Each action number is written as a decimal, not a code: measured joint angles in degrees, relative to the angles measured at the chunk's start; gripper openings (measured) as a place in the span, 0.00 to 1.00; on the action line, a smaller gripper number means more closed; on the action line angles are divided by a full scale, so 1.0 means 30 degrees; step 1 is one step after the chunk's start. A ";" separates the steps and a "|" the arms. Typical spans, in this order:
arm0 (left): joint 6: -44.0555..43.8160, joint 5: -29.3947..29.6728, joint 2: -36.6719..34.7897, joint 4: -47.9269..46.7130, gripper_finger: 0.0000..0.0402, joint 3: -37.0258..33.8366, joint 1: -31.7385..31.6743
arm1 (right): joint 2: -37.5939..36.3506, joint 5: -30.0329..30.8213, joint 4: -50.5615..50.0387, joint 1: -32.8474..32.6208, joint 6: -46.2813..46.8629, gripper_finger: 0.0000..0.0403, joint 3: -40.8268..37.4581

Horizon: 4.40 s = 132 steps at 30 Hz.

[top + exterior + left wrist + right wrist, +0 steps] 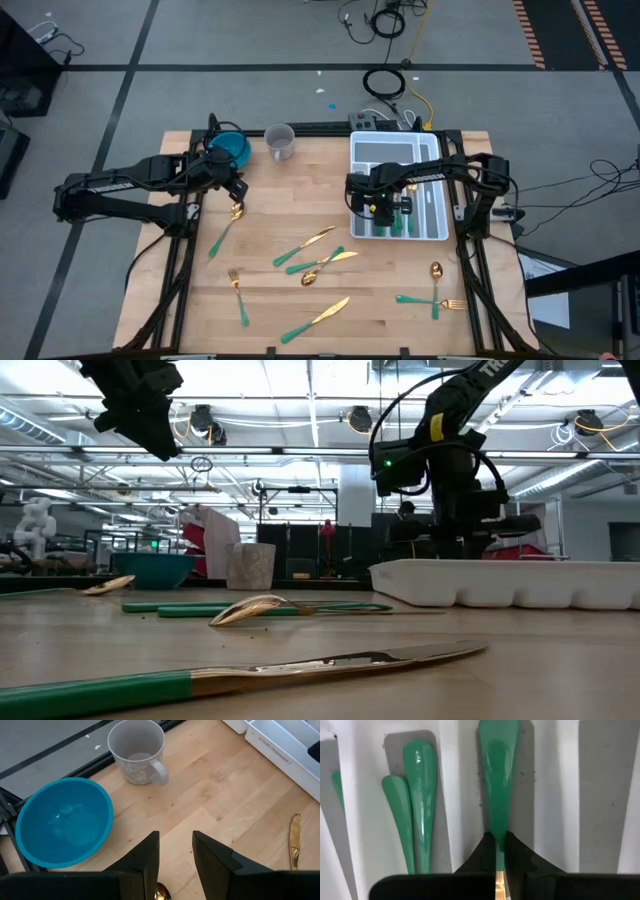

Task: Sort silverware
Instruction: Put the green table knife into the white cutlery tray, then put the green spoon into the white cutlery tray

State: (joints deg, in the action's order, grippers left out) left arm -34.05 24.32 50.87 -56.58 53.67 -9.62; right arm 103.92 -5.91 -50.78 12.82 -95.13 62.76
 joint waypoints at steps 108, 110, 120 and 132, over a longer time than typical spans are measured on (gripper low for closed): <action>-0.0035 -0.1035 -0.0005 0.0731 0.31 0.0000 0.0004 | -0.6060 -0.0285 0.3114 -1.9574 7.4033 0.47 -0.8227; -0.0035 -0.1029 -0.0005 0.0711 0.31 0.0000 0.0004 | -0.6098 -0.0651 0.3231 -1.9439 7.4132 0.42 -0.8422; -0.0020 -0.1027 -0.0005 0.0702 0.31 0.0000 0.0004 | -0.6076 -0.0889 0.3246 -1.9431 7.3934 0.02 -0.8479; 0.0045 -0.1013 -0.0003 0.0709 0.31 0.0000 -0.0002 | -0.6200 -0.0694 0.2609 -1.9394 7.3856 0.00 -0.7890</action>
State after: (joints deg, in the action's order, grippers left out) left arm -33.91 21.28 50.86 -54.46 53.67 -9.62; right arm 85.32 -7.99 -42.95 -45.36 126.43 39.09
